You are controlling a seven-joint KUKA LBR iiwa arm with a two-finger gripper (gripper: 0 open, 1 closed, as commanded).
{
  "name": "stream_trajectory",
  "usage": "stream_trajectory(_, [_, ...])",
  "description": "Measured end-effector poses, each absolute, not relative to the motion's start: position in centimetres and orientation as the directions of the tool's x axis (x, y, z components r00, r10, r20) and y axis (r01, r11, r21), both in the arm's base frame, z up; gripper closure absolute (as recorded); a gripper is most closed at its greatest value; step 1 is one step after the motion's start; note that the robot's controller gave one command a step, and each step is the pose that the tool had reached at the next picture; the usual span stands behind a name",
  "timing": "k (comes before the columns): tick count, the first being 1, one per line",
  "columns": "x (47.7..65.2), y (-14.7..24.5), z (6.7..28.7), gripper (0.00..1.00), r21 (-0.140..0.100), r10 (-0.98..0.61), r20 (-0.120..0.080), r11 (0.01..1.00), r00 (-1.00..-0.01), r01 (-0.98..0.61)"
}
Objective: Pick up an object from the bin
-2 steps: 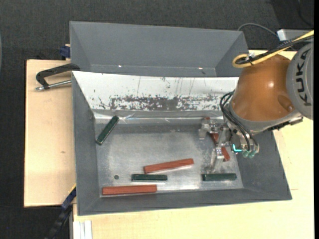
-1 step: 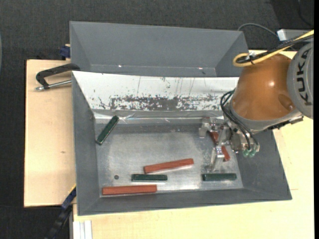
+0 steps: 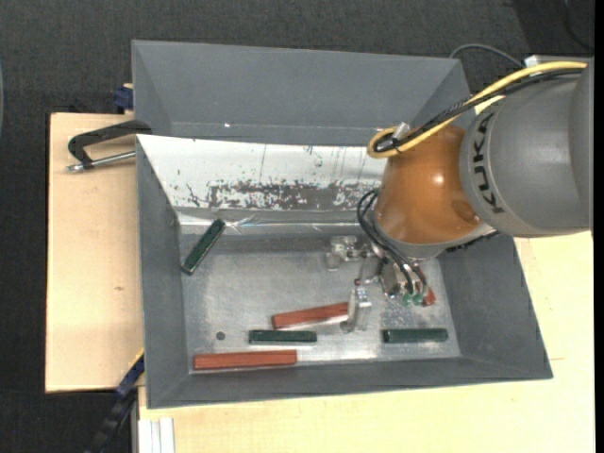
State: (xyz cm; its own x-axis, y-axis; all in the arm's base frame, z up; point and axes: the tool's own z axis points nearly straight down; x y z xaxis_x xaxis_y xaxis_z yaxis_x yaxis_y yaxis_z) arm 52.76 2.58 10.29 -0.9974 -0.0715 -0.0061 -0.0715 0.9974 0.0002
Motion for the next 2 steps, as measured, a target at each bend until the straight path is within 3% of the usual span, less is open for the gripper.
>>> stream_trajectory(1, [52.4, 4.3, 9.3, 0.00, 0.002, -0.037, 0.003, 0.999, -0.999, -0.037])
stream_trajectory(2, [51.6, 5.2, 10.6, 0.00, 0.001, -0.141, -0.004, 0.990, -0.990, -0.141])
